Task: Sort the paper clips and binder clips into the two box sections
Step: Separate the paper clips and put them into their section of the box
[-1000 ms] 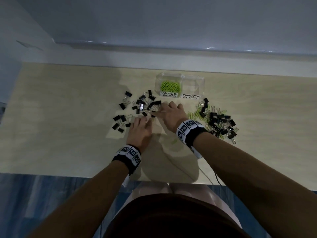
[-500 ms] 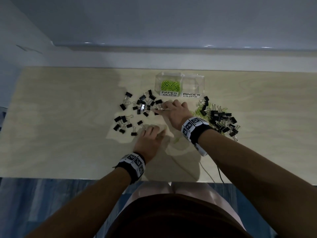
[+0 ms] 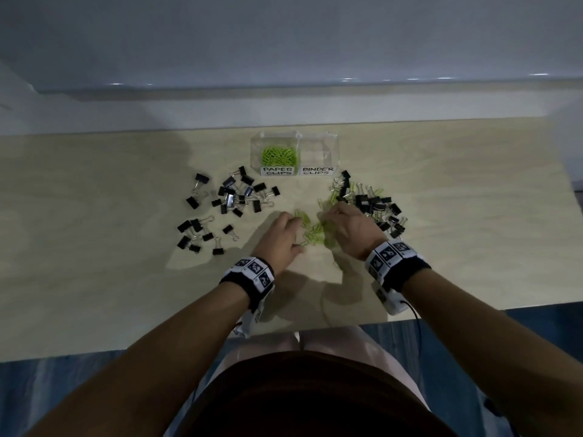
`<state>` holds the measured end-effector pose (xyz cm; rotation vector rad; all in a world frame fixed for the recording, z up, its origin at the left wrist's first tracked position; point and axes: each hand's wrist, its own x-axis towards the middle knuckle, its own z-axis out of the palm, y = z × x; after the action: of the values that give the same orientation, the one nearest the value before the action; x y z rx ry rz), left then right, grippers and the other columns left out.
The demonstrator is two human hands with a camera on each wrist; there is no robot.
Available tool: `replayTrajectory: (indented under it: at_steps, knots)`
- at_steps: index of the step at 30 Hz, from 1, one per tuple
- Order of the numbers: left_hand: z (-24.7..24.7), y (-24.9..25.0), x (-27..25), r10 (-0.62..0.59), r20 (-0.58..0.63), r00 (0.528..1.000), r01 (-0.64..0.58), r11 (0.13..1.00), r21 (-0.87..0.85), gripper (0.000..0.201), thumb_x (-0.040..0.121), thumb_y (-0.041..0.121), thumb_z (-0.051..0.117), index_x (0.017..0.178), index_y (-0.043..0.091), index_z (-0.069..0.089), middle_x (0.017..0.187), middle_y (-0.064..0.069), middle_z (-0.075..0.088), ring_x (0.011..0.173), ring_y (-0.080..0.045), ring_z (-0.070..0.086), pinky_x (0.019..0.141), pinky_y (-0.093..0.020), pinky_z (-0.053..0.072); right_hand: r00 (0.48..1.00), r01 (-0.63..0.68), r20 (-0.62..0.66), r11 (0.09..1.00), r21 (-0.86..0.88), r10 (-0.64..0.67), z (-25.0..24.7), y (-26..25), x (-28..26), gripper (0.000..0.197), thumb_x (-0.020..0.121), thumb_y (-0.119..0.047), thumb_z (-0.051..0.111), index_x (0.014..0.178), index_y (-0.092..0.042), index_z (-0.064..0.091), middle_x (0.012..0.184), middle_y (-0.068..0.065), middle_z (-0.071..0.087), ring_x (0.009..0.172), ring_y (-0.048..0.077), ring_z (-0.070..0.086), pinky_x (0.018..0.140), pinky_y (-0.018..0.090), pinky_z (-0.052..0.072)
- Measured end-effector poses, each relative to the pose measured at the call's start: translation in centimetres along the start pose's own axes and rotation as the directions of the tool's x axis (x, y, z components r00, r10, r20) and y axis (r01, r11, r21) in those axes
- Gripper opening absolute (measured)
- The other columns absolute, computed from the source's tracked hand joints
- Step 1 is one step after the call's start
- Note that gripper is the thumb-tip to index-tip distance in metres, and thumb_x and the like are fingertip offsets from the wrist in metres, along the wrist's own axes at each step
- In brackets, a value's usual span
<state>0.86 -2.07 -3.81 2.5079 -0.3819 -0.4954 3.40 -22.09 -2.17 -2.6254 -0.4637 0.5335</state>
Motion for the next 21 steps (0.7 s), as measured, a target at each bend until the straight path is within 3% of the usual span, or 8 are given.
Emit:
replayTrajectory:
  at_steps: [3,5,8,13,18,21]
  knots:
    - [-0.3,0.6,1.3,0.008,-0.02,1.0,-0.007,0.999,0.047,0.075,0.08,0.029,0.07,0.142,0.011,0.03,0.139,-0.009,0.033,0.128,-0.025,0.033,0.109,-0.037,0.036,0.994,-0.101,0.047,0.995,0.002,0.101,-0.1,0.6,-0.3,0.067,0.073,-0.035,0.073,0.133,-0.019,0.047,0.129,0.006,0.042,0.119,0.026,0.039,0.1,0.042,0.043]
    - [-0.5,0.8,2.3,0.042,-0.007,0.999,-0.041,0.993,0.107,0.075,0.079,0.032,0.071,0.14,0.01,0.033,0.138,-0.009,0.036,0.127,-0.026,0.031,0.109,-0.037,0.035,0.99,-0.117,0.075,0.993,-0.011,0.117,0.0,0.2,0.0,0.074,0.067,-0.039,0.078,0.131,-0.022,0.047,0.128,0.004,0.041,0.119,0.025,0.036,0.101,0.041,0.039]
    - [-0.6,1.2,3.2,0.099,0.014,0.995,-0.1,0.986,0.137,0.058,0.08,0.028,0.07,0.13,0.008,0.049,0.125,-0.007,0.045,0.119,-0.025,0.036,0.105,-0.037,0.036,0.989,-0.116,0.085,0.993,-0.025,0.118,0.4,-0.7,0.7,0.059,0.07,-0.026,0.076,0.124,-0.022,0.053,0.119,0.007,0.044,0.114,0.027,0.038,0.096,0.043,0.044]
    - [-0.7,1.8,3.9,0.125,0.058,0.99,-0.132,0.982,0.136,0.031,0.086,0.02,0.062,0.115,0.009,0.06,0.109,-0.009,0.053,0.108,-0.027,0.046,0.092,-0.041,0.043,0.999,-0.036,0.024,0.999,0.024,0.035,0.4,-1.2,1.1,0.032,0.077,-0.011,0.062,0.108,-0.014,0.064,0.1,0.01,0.055,0.091,0.033,0.056,0.072,0.044,0.053]
    - [-1.7,1.4,4.2,0.137,0.144,0.98,-0.171,0.951,0.257,0.023,0.092,0.009,0.046,0.11,0.002,0.058,0.109,-0.015,0.057,0.101,-0.033,0.053,0.08,-0.044,0.047,0.993,0.063,-0.106,0.997,0.049,-0.057,-0.4,-0.1,1.0,0.021,0.078,-0.004,0.062,0.096,-0.009,0.071,0.091,0.013,0.064,0.077,0.03,0.062,0.07,0.04,0.054]
    - [-2.6,0.6,4.1,0.098,0.11,0.989,-0.114,0.981,0.156,0.019,0.09,0.012,0.05,0.103,0.003,0.061,0.102,-0.013,0.06,0.094,-0.031,0.057,0.079,-0.04,0.048,0.983,0.0,-0.18,0.992,0.125,0.022,-1.1,0.4,1.1,0.011,0.072,0.003,0.066,0.079,-0.005,0.071,0.078,0.011,0.065,0.066,0.021,0.056,0.067,0.041,0.055]
